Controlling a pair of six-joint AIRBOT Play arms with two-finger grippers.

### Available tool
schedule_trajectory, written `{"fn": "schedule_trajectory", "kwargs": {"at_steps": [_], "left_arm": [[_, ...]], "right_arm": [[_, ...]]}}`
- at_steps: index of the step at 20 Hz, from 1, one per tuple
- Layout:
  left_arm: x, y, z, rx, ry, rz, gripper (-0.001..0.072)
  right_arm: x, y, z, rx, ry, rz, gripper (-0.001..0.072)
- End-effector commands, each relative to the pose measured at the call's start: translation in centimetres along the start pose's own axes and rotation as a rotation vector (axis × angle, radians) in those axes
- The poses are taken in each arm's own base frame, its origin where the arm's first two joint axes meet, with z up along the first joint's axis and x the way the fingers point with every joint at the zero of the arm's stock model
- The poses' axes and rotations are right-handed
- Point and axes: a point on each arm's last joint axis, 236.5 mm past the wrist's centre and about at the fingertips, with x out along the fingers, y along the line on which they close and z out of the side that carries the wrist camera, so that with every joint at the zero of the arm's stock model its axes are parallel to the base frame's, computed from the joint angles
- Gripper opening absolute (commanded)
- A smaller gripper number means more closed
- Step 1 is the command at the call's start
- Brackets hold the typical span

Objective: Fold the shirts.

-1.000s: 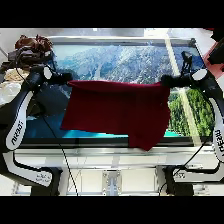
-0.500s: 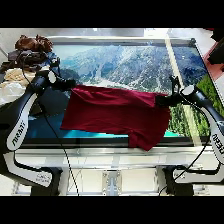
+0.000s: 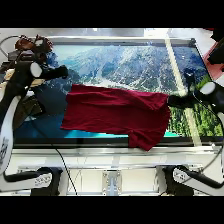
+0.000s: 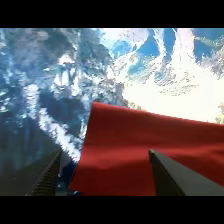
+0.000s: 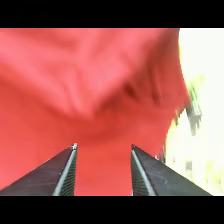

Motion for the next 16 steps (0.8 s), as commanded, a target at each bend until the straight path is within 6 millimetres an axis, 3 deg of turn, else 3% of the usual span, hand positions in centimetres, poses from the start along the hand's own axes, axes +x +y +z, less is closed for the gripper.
{"fn": "schedule_trajectory", "kwargs": {"at_steps": [1, 3, 6, 12, 16], "left_arm": [[-4.2, 0.6, -1.6, 0.024, -0.031, 0.018, 0.0618], [-4.9, 0.2, -2.7, 0.004, -0.026, -0.004, 0.0617], [-5.1, -0.6, -2.7, -0.023, -0.028, -0.036, 0.0618], [-5.1, -1.1, -2.7, -0.042, -0.026, -0.057, 0.0618], [-5.1, -1.1, -2.9, -0.042, -0.019, -0.057, 0.0617]], "right_arm": [[-0.5, -0.3, -8.2, 0.152, 0.090, 0.047, 0.0442], [1.4, 0.8, -12.0, 0.283, 0.122, 0.126, 0.0442], [3.8, 3.2, -15.8, 0.426, 0.214, 0.238, 0.0444], [6.1, 5.7, -19.9, 0.567, 0.317, 0.334, 0.0443], [6.7, 6.5, -20.9, 0.612, 0.335, 0.365, 0.0440]]}}
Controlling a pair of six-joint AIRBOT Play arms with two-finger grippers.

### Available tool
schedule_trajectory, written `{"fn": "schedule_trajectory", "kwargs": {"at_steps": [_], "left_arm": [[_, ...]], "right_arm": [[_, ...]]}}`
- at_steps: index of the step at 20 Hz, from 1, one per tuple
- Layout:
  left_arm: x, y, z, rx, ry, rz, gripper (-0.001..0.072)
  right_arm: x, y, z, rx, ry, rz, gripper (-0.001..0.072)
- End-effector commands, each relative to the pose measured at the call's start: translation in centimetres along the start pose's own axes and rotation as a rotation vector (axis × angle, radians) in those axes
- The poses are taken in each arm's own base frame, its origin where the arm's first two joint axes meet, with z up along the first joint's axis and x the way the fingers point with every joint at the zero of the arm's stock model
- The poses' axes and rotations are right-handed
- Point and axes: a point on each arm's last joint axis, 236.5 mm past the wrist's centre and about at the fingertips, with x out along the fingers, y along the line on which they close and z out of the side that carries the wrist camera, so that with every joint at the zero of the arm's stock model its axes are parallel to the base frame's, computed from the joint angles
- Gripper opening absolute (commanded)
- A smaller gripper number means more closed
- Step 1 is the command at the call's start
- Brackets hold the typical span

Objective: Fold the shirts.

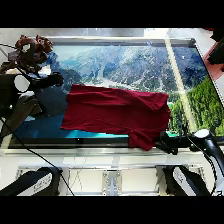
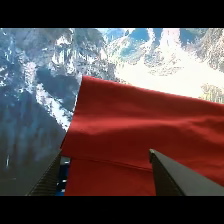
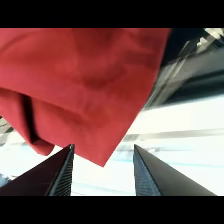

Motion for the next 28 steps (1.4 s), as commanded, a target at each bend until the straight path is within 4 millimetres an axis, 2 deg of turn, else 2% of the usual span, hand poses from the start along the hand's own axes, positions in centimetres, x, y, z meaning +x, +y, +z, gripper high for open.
{"fn": "schedule_trajectory", "kwargs": {"at_steps": [1, 5, 6, 7, 9, 10, 12, 14, 16, 18, 20, 23, 25, 27, 28], "left_arm": [[0.0, -0.1, -0.2, -0.004, 0.008, -0.004, 0.0618], [0.0, -0.1, -0.3, -0.003, 0.014, -0.003, 0.0618], [0.0, -0.1, -0.3, -0.003, 0.014, -0.003, 0.0618], [0.0, -0.1, -0.3, -0.002, 0.014, -0.003, 0.0618], [0.0, -0.1, -0.4, 0.000, 0.014, -0.002, 0.0618], [0.0, 0.0, -0.4, 0.002, 0.017, 0.000, 0.0617], [0.0, 0.1, -0.5, 0.007, 0.019, 0.005, 0.0616], [-0.2, 0.4, -0.4, 0.015, 0.016, 0.016, 0.0544], [-0.6, 1.8, -1.4, 0.030, 0.058, 0.072, 0.0539], [-0.8, 5.2, -3.9, -0.025, 0.115, 0.193, 0.0539], [-1.0, 8.7, -7.6, -0.174, 0.144, 0.293, 0.0539], [-1.3, 11.7, -16.3, -0.475, 0.228, 0.383, 0.0538], [-1.1, 11.6, -21.5, -0.677, 0.288, 0.381, 0.0510], [-0.2, 9.9, -24.3, -0.838, 0.344, 0.310, 0.0317], [0.2, 9.1, -24.8, -0.889, 0.357, 0.264, 0.0298]], "right_arm": [[1.2, 0.2, -0.7, 0.061, 0.009, 0.049, 0.0440], [2.0, 1.1, 0.7, 0.068, -0.063, 0.083, 0.0438], [2.3, 1.4, 0.7, 0.053, -0.068, 0.080, 0.0427], [2.5, 1.5, 0.8, 0.044, -0.075, 0.071, 0.0383], [3.0, 2.1, 0.9, 0.040, -0.088, 0.065, 0.0372], [3.1, 2.8, 0.8, 0.041, -0.085, 0.091, 0.0342], [2.3, 5.3, 0.6, -0.032, -0.080, 0.171, 0.0039], [0.4, 7.7, 1.3, -0.076, -0.113, 0.220, 0.0031], [-1.8, 9.9, 1.9, -0.135, -0.153, 0.240, 0.0031], [-3.7, 11.2, 2.4, -0.188, -0.197, 0.231, 0.0031], [-4.8, 12.0, 2.3, -0.230, -0.210, 0.230, 0.0031], [-5.2, 12.4, 2.3, -0.243, -0.212, 0.234, 0.0031], [-5.2, 12.4, 2.3, -0.246, -0.212, 0.234, 0.0031], [-5.2, 12.4, 2.3, -0.247, -0.212, 0.235, 0.0031], [-5.2, 12.4, 2.3, -0.253, -0.212, 0.234, 0.0031]]}}
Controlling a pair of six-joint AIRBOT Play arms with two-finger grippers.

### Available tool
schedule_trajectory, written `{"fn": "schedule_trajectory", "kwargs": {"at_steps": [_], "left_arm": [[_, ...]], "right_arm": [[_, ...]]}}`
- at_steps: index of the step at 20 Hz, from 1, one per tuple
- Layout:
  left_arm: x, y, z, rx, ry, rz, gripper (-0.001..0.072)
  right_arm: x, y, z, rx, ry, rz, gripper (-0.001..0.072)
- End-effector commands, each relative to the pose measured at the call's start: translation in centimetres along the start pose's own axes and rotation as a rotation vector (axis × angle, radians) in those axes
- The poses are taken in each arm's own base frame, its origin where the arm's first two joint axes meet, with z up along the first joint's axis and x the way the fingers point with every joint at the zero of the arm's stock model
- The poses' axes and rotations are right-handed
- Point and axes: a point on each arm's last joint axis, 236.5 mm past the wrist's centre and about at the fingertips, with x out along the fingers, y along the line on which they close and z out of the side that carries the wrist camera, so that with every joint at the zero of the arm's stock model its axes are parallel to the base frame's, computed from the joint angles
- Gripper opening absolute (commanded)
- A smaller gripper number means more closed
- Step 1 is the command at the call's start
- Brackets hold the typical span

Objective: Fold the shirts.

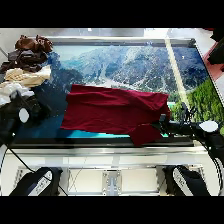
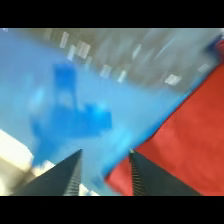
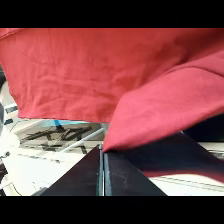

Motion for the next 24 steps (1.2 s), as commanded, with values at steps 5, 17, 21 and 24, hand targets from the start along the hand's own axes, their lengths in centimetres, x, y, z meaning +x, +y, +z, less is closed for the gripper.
{"fn": "schedule_trajectory", "kwargs": {"at_steps": [5, 17, 21, 24], "left_arm": [[1.8, -0.2, -6.0, -0.254, 0.247, -0.173, 0.0305], [5.1, -3.1, -6.6, -0.243, 0.327, -0.304, 0.0480], [5.5, -2.9, -7.4, -0.246, 0.365, -0.290, 0.0323], [5.4, -3.3, -7.1, -0.233, 0.357, -0.311, 0.0017]], "right_arm": [[-0.2, 0.8, 0.0, -0.064, -0.001, 0.025, 0.0031], [-0.2, 1.8, 0.2, -0.062, -0.010, 0.066, 0.0031], [-0.2, 2.0, 0.4, -0.058, -0.017, 0.075, 0.0031], [-0.2, 2.2, 0.4, -0.055, -0.018, 0.084, 0.0031]]}}
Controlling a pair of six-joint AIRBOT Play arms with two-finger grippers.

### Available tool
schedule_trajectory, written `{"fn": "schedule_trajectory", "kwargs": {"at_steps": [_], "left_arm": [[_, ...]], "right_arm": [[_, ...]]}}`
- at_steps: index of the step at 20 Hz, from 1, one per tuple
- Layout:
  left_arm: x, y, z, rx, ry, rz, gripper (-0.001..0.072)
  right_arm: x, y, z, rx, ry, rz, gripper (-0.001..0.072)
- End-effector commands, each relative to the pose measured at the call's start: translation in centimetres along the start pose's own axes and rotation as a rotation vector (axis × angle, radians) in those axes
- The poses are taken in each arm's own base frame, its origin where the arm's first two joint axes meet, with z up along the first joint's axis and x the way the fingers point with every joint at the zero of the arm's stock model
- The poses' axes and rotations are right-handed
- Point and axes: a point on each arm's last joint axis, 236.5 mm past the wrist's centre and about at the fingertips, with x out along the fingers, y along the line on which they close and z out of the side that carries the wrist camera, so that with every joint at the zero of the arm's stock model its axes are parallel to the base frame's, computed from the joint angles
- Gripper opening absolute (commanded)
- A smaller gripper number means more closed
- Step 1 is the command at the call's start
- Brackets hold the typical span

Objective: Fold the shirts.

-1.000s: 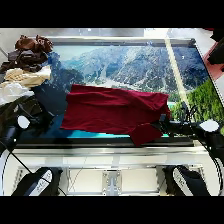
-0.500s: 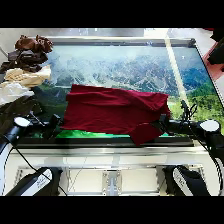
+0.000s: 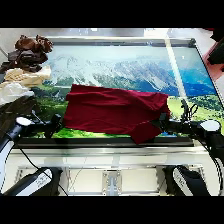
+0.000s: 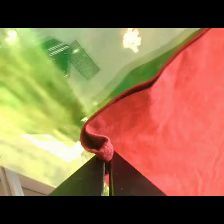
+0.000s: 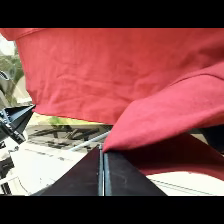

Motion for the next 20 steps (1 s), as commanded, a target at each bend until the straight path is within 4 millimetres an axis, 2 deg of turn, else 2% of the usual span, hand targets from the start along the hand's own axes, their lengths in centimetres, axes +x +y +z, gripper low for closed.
{"fn": "schedule_trajectory", "kwargs": {"at_steps": [1, 2, 4, 5, 7, 9, 10, 12, 14, 17, 20], "left_arm": [[-0.2, -1.1, 0.1, 0.024, 0.007, -0.034, 0.0017], [-0.6, -2.3, 0.3, 0.044, 0.007, -0.069, 0.0016], [-2.7, -6.8, 1.1, 0.113, -0.017, -0.194, 0.0017], [-4.5, -9.4, 1.6, 0.168, -0.043, -0.264, 0.0017], [-8.0, -13.3, 2.4, 0.268, -0.105, -0.342, 0.0016], [-10.9, -15.9, 3.1, 0.335, -0.167, -0.387, 0.0015], [-11.7, -16.9, 3.2, 0.362, -0.184, -0.400, 0.0015], [-12.1, -18.7, 2.4, 0.457, -0.201, -0.394, 0.0013], [-11.5, -20.4, 1.9, 0.584, -0.258, -0.337, 0.0013], [-10.5, -23.6, 4.1, 0.640, -0.400, -0.272, 0.0013], [-7.6, -25.4, 7.2, 0.636, -0.402, -0.191, 0.0013]], "right_arm": [[-0.1, 0.5, 0.2, 0.004, -0.007, 0.018, 0.0031], [-0.2, 0.9, 0.3, -0.003, -0.007, 0.024, 0.0031], [-1.1, 2.4, 0.4, -0.044, -0.002, 0.038, 0.0031], [-1.8, 3.4, 0.8, -0.073, -0.016, 0.044, 0.0031], [-3.4, 4.7, 1.5, -0.102, -0.055, 0.019, 0.0031], [-4.9, 4.4, 2.4, -0.135, -0.096, -0.064, 0.0030], [-5.4, 3.9, 3.0, -0.144, -0.112, -0.111, 0.0030], [-6.2, 3.0, 4.6, -0.157, -0.170, -0.179, 0.0029], [-6.6, 2.8, 6.6, -0.169, -0.240, -0.198, 0.0029], [-6.2, 1.1, 10.1, -0.168, -0.290, -0.261, 0.0029], [-5.1, -0.9, 14.2, -0.167, -0.315, -0.318, 0.0028]]}}
